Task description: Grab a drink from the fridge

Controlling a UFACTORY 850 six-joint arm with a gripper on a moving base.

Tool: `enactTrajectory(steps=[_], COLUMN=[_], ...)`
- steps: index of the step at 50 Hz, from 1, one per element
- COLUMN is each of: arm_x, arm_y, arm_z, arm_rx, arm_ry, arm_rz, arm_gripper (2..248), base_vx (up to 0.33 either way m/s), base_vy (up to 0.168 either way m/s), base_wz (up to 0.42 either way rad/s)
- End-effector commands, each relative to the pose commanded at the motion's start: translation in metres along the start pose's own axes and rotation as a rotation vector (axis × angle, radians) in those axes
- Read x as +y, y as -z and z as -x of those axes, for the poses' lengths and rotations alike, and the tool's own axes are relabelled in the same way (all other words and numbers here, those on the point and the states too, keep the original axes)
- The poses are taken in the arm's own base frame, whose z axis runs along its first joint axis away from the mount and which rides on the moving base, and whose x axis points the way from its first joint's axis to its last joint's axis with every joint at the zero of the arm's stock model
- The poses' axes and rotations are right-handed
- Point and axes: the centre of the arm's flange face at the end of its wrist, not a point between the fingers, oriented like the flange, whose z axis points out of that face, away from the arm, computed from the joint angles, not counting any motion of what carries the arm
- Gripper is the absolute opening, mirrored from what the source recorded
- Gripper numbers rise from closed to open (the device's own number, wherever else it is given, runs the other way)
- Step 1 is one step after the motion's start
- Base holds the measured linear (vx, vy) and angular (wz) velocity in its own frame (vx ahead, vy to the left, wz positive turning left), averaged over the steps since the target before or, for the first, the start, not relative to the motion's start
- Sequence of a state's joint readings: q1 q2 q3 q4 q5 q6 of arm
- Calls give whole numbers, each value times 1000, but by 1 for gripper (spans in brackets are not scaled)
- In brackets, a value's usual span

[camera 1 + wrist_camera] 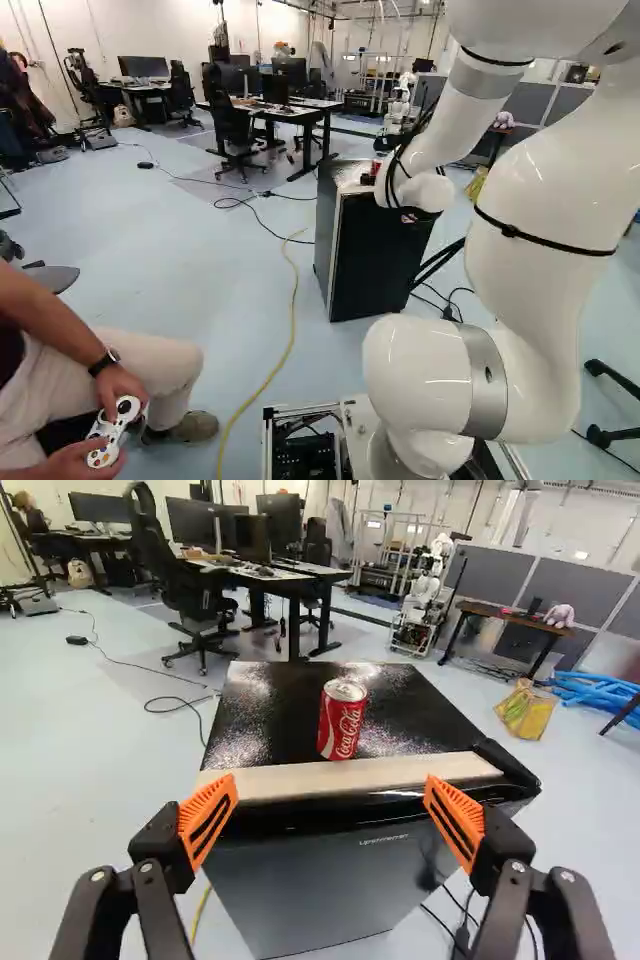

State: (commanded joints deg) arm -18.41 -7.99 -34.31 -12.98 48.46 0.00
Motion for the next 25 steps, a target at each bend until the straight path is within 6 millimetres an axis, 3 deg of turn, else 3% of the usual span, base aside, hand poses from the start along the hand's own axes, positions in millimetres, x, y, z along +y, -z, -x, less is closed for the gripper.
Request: enactTrajectory(steps=[25], arm_x=[2], arm_y=[-21], arm_z=[17], arm_rx=[8], arm_ry=[-46], arm_rz=[35], arm_gripper=[247], base_vx=[0], base_vy=[0], base_wz=[0])
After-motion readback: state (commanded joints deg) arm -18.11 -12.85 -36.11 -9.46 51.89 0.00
